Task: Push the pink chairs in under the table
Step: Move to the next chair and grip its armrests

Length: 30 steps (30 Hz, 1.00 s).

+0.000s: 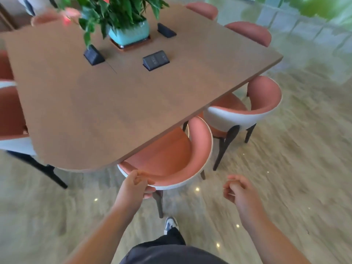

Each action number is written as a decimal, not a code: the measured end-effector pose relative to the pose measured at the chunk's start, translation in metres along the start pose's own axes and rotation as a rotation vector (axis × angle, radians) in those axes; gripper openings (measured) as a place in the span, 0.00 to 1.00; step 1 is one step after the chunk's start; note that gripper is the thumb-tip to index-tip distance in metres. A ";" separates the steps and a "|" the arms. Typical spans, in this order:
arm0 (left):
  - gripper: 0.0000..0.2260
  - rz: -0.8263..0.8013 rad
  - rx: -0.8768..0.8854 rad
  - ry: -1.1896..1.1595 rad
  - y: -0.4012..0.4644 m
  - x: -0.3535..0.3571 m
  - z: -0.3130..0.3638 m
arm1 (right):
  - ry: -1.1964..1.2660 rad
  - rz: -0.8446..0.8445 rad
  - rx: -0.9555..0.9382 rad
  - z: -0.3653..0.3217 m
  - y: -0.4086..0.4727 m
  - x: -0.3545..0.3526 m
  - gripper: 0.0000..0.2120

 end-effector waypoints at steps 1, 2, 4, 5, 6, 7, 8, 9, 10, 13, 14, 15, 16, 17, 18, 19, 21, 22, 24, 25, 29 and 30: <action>0.11 0.033 -0.013 -0.012 0.009 -0.005 -0.004 | -0.019 -0.014 0.004 0.000 0.015 0.011 0.12; 0.11 0.066 -0.036 -0.025 0.018 -0.009 -0.010 | -0.046 -0.029 -0.002 -0.001 0.029 0.022 0.13; 0.11 0.128 -0.080 -0.047 0.041 -0.015 -0.023 | -0.099 -0.063 -0.026 -0.009 0.058 0.047 0.14; 0.11 0.152 -0.109 -0.047 0.053 -0.017 -0.032 | -0.118 -0.076 -0.025 -0.013 0.074 0.059 0.14; 0.10 0.174 -0.146 -0.045 0.064 -0.018 -0.042 | -0.133 -0.084 -0.020 -0.016 0.089 0.071 0.14; 0.10 0.197 -0.187 -0.046 0.074 -0.019 -0.051 | -0.149 -0.091 -0.023 -0.020 0.104 0.083 0.14; 0.09 0.224 -0.226 -0.049 0.083 -0.020 -0.061 | -0.171 -0.101 -0.032 -0.026 0.116 0.095 0.14; 0.09 0.254 -0.265 -0.048 0.091 -0.022 -0.071 | -0.200 -0.111 -0.040 -0.030 0.128 0.107 0.14; 0.08 0.283 -0.304 -0.044 0.096 -0.025 -0.080 | -0.226 -0.115 -0.039 -0.033 0.139 0.117 0.14; 0.07 0.370 -0.398 -0.019 0.107 -0.029 -0.100 | -0.269 -0.123 -0.012 -0.045 0.171 0.140 0.15; 0.07 0.396 -0.426 -0.006 0.108 -0.029 -0.105 | -0.288 -0.129 -0.007 -0.049 0.184 0.146 0.15; 0.06 0.423 -0.448 0.005 0.110 -0.028 -0.108 | -0.306 -0.135 -0.004 -0.053 0.197 0.153 0.15; 0.06 0.446 -0.465 0.018 0.113 -0.026 -0.109 | -0.320 -0.143 -0.002 -0.057 0.210 0.160 0.15; 0.07 0.467 -0.478 0.041 0.116 -0.025 -0.110 | -0.334 -0.154 -0.004 -0.060 0.223 0.168 0.15; 0.08 0.483 -0.490 0.068 0.120 -0.023 -0.111 | -0.357 -0.169 -0.015 -0.062 0.236 0.176 0.16; 0.12 0.501 -0.500 0.103 0.124 -0.020 -0.111 | -0.388 -0.189 -0.033 -0.063 0.249 0.185 0.16; 0.20 0.543 -0.518 0.172 0.130 -0.014 -0.112 | -0.467 -0.237 -0.071 -0.063 0.272 0.200 0.15; 0.23 0.574 -0.534 0.184 0.132 -0.012 -0.115 | -0.517 -0.255 -0.098 -0.064 0.284 0.206 0.15; 0.27 0.622 -0.569 0.199 0.134 -0.005 -0.122 | -0.620 -0.285 -0.157 -0.067 0.304 0.218 0.18; 0.29 0.640 -0.580 0.214 0.136 -0.003 -0.124 | -0.668 -0.295 -0.187 -0.069 0.311 0.225 0.20; 0.34 0.648 -0.661 0.243 0.147 0.009 -0.143 | -0.813 -0.326 -0.210 -0.061 0.335 0.254 0.30; 0.33 0.653 -0.694 0.221 0.150 0.012 -0.148 | -0.849 -0.331 -0.192 -0.055 0.340 0.260 0.32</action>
Point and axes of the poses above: each hand's wrist, its own y-axis towards the middle knuckle, its own x-axis out of the palm, z = x × y, the point moved 10 cm from there along y, towards the middle knuckle, and after that the axes turned 14 degrees about z, right-handed, at the moved point
